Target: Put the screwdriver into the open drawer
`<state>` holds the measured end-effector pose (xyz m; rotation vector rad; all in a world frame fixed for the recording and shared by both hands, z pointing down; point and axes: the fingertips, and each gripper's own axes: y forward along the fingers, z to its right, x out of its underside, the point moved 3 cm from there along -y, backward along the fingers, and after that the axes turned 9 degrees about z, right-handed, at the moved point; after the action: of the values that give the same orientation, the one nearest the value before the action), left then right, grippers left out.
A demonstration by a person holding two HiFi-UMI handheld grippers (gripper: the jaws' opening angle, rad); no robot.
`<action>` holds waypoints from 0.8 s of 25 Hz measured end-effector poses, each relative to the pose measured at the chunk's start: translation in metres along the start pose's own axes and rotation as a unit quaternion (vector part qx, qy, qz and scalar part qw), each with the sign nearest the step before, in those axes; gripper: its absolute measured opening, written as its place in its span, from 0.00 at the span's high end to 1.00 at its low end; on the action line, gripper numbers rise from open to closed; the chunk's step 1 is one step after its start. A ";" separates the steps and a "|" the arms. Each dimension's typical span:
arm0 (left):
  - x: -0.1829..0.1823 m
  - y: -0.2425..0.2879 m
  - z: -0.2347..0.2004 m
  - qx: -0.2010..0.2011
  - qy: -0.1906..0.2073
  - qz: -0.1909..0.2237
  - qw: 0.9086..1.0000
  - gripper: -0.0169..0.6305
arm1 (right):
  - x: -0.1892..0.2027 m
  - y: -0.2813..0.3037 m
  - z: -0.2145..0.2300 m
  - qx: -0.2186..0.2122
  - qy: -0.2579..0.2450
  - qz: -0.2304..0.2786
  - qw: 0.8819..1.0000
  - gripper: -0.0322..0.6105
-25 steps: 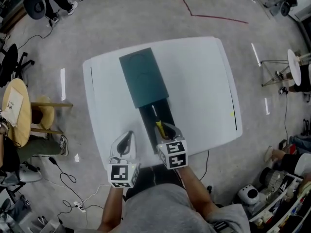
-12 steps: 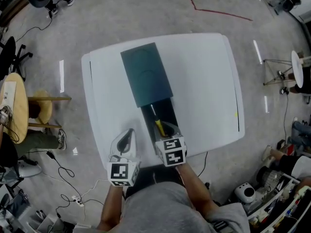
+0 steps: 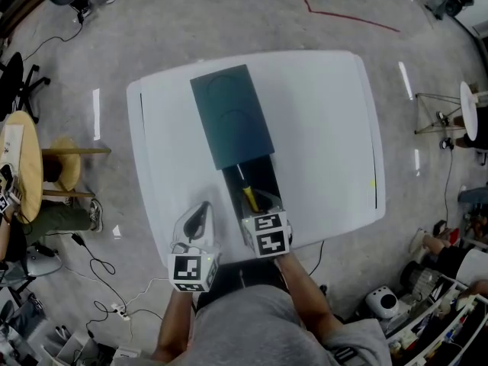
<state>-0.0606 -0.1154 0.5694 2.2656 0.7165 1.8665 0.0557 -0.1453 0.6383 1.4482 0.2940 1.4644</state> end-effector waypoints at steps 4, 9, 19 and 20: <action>0.001 0.003 0.001 0.002 0.002 -0.004 1.000 0.95 | 0.001 0.002 0.002 0.002 0.004 -0.009 1.000 0.81; 0.004 0.008 0.002 0.007 0.001 -0.011 1.000 0.95 | 0.004 0.006 0.005 0.007 0.011 -0.014 1.000 0.81; 0.004 0.010 0.001 0.014 0.002 -0.016 1.000 0.95 | 0.003 0.009 0.006 0.014 0.015 -0.014 1.000 0.81; 0.003 0.010 0.001 0.015 0.002 -0.014 1.000 0.95 | 0.003 0.008 0.006 0.014 0.015 -0.014 1.000 0.81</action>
<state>-0.0565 -0.1230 0.5757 2.2575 0.7784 1.8605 0.0576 -0.1491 0.6479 1.4403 0.3538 1.4667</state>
